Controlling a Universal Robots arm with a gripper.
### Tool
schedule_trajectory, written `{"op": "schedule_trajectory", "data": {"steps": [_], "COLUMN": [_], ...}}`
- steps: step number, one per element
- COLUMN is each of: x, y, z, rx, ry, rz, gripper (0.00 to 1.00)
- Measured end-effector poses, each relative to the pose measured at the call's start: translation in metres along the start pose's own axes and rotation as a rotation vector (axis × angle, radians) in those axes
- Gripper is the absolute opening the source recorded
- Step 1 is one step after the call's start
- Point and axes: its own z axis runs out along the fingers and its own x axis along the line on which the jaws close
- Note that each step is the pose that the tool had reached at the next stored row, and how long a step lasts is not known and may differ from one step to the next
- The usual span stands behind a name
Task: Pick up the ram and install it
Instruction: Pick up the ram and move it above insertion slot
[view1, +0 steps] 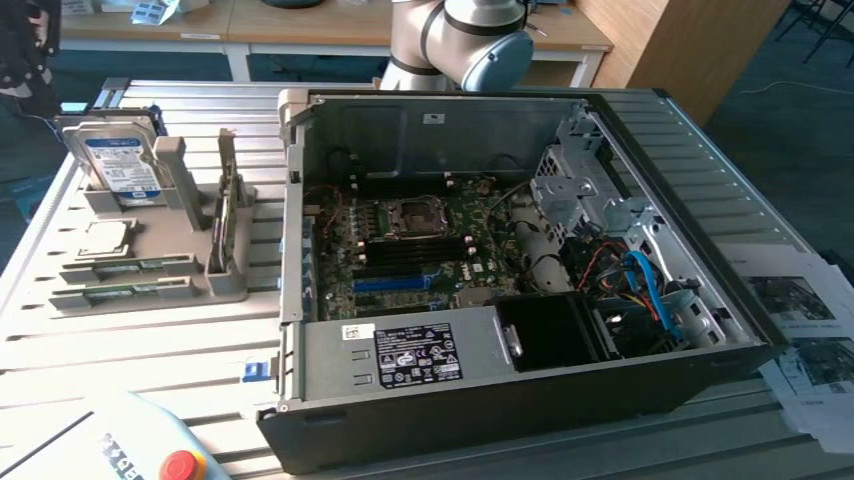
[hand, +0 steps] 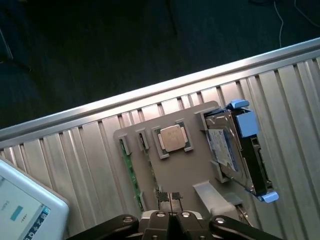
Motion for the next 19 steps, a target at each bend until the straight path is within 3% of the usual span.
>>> {"op": "schedule_trajectory", "data": {"steps": [16, 19], "x": [0.0000, 0.0000], "y": [-0.0001, 0.0000], "z": [0.0008, 0.0008], "rx": [0.0015, 0.0016], "ry": [0.0099, 0.0106], "rz": [-0.291, -0.309], "gripper": [0.10, 0.10]}}
